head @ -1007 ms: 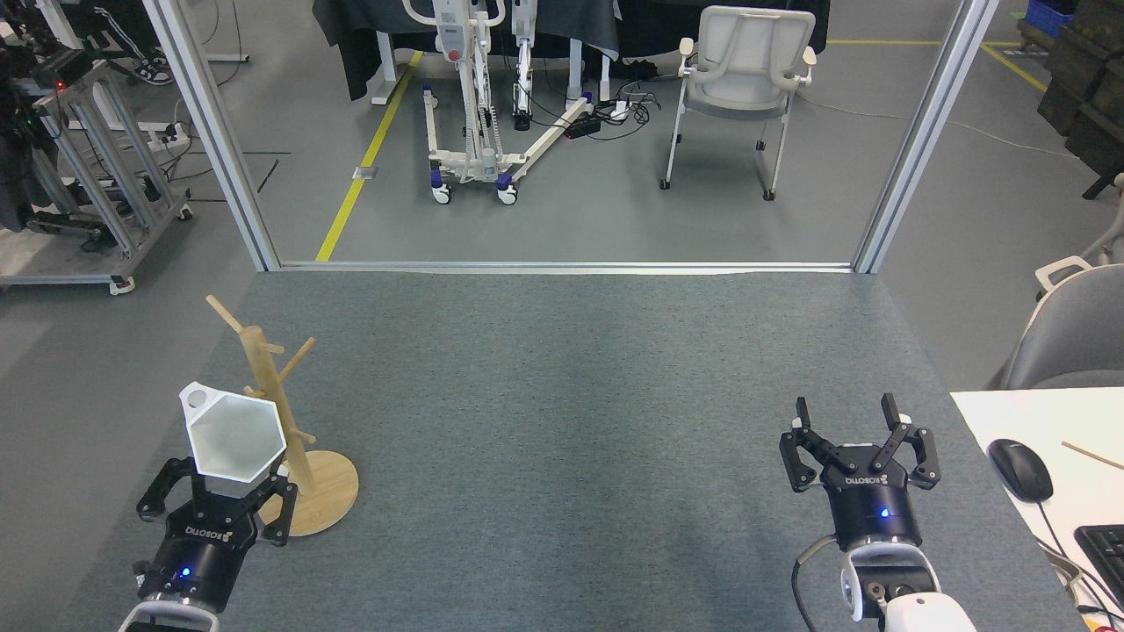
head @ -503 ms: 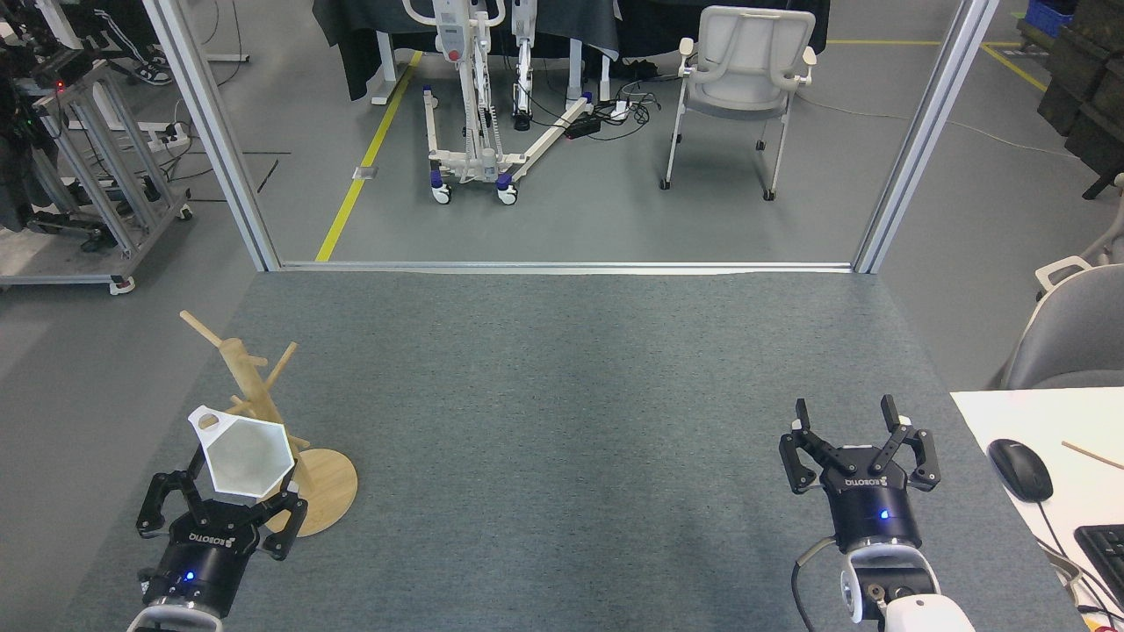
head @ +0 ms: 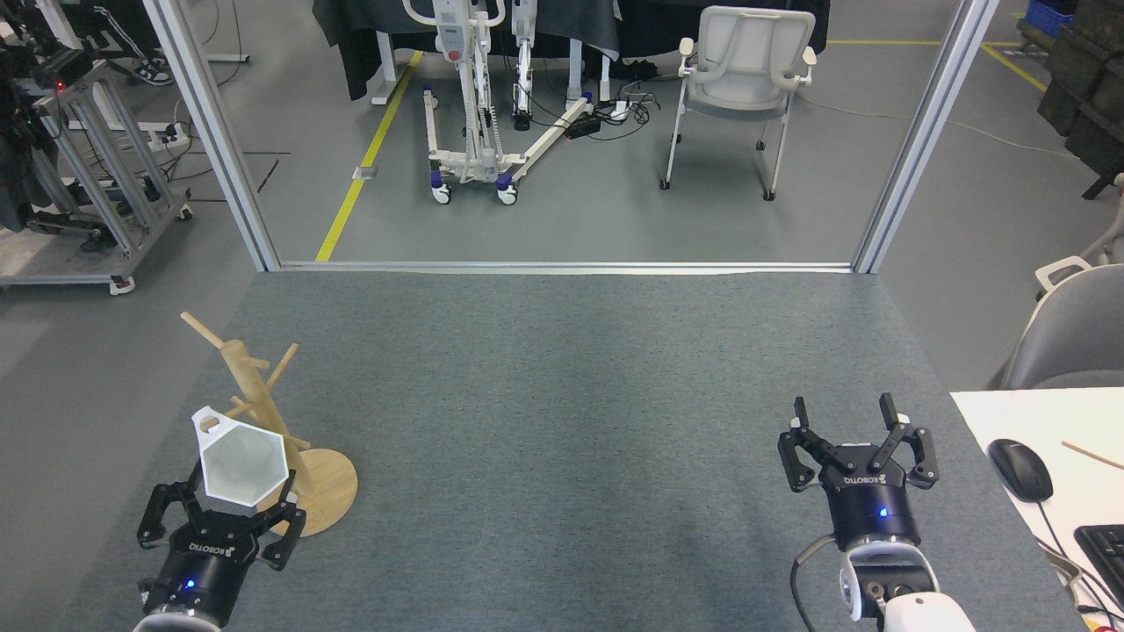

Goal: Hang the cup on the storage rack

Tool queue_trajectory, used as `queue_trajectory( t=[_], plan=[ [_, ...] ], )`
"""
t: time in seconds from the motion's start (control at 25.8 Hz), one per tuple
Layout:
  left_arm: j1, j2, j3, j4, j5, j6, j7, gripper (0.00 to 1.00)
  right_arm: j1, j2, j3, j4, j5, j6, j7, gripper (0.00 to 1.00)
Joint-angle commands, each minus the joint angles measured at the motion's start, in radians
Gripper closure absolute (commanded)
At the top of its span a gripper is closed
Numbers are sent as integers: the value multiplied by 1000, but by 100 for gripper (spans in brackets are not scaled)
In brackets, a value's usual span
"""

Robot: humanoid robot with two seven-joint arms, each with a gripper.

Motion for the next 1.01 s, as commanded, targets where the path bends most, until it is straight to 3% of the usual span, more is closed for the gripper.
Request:
queue_trajectory(
  t=[0.0,0.23,0.35,0.74,0.97],
  plan=[
    [0,-11,0,33,-1,7,1,1,-1,1,0,-1,1,0,3,1],
    [0,-41,12,106,4,15,1,1,1,1,0,-24,0,0,3,1],
    [11,-65,72,116,26,70,1,1,7,-1,-1,-71,-2,0,4,1],
    [141,-91,294,-13,315,171,105,1,124,1,-20,-219,0,3,7,1],
    [185,-68,345,-86,457,184,251,1,147,-2,-57,-251,0,17,3,1]
  ],
)
